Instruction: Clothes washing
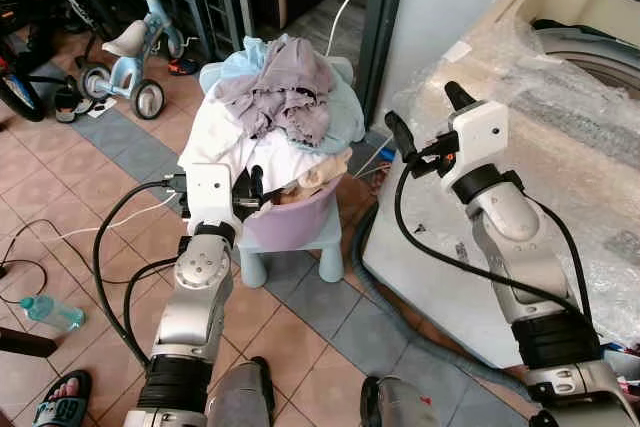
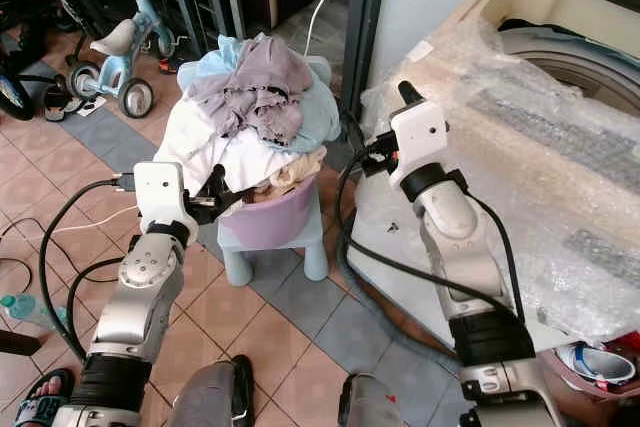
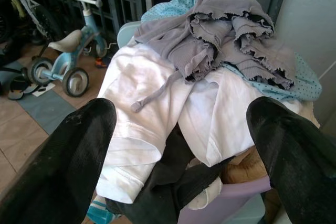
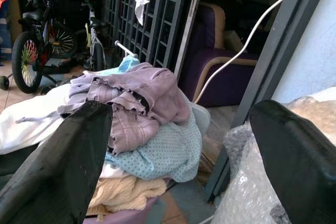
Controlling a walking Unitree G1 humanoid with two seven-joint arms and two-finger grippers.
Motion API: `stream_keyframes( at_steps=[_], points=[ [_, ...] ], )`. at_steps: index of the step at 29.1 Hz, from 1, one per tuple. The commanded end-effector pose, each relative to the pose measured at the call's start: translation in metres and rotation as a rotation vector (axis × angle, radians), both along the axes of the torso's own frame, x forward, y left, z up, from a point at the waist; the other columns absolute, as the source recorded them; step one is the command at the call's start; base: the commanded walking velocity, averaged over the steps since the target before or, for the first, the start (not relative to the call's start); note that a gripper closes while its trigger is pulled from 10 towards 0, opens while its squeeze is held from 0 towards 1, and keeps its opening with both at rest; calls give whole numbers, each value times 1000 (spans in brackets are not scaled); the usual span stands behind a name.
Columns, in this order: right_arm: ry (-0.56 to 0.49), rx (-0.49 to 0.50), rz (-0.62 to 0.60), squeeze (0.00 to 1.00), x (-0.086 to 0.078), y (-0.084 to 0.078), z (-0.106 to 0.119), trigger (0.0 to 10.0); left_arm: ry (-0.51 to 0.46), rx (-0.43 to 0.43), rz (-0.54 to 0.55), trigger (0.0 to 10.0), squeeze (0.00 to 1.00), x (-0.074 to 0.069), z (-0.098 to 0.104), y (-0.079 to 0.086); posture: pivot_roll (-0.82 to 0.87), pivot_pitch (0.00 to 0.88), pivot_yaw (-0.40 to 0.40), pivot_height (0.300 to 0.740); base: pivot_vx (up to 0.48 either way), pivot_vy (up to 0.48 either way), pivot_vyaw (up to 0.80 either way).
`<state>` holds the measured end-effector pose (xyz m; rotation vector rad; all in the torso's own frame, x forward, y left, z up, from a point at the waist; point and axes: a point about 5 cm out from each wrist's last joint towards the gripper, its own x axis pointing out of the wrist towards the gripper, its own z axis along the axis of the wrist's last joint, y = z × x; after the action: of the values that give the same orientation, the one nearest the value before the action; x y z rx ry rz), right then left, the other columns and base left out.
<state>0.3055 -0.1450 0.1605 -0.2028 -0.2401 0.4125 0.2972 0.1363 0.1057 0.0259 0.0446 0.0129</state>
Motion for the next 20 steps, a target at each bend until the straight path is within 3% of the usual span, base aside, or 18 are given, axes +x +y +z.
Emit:
stream_keyframes(
  at_steps=[1, 4, 11, 20],
  points=[
    [15, 8, 1, 0, -9, 6, -8, 10000, -5, -24, 37, 10000, 0, -2, 2, 7, -24, 113, 44, 740, 0, 0, 0],
    [74, 52, -82, 0, -15, 3, -25, 10000, 8, -34, 61, 10000, 0, -6, -3, 12, -15, 109, 38, 740, 0, 195, 0],
    [144, 148, -327, 0, -16, -10, -42, 10000, 20, -28, 15, 10000, 0, -7, -6, 3, -21, 123, 48, 740, 0, 280, 800],
    [177, 143, -360, 0, -20, -11, -52, 10000, -15, -37, -36, 10000, 0, 0, 1, -8, -34, 126, 42, 740, 0, 0, 800]
  ],
)
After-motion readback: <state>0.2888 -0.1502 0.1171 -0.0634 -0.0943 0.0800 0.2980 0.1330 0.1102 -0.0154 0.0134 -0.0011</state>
